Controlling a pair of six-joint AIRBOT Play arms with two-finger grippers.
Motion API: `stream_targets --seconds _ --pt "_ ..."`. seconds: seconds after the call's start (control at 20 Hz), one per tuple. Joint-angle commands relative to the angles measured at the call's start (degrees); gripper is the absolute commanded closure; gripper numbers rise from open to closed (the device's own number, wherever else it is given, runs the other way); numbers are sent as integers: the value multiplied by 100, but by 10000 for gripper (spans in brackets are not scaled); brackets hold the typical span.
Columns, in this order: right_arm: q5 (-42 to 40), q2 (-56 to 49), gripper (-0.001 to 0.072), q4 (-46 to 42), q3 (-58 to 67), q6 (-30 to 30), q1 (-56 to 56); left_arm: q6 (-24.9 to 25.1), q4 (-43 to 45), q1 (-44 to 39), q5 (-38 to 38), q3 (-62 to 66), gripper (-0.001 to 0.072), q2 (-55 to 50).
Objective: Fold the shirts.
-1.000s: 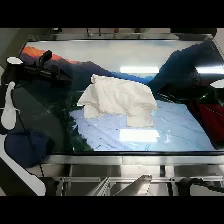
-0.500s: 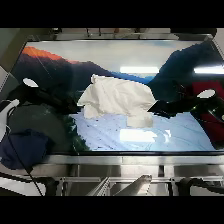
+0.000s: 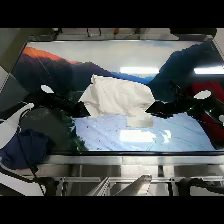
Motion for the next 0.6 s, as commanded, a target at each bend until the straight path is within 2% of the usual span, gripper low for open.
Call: stream_targets --seconds 0.0,0.05,0.1,0.3,0.45,0.55 --pt "-166 0 165 26 -2 -50 28 9 111 -81 -7 437 437 -201" --pt "-267 -11 165 76 -2 -50 48 9 109 -92 -157 660 585 -240" --pt "-380 -31 164 175 -2 -52 83 11 131 -136 -295 870 695 -264" --pt "-975 -92 165 280 92 -258 -31 -9 127 -153 -695 1458 691 -267" --pt "-719 -92 165 284 302 -243 -212 -57 96 -76 -1292 1875 691 -264" --pt "-614 -98 166 282 302 -243 -175 -50 -326 -17 -1792 2131 690 -267"
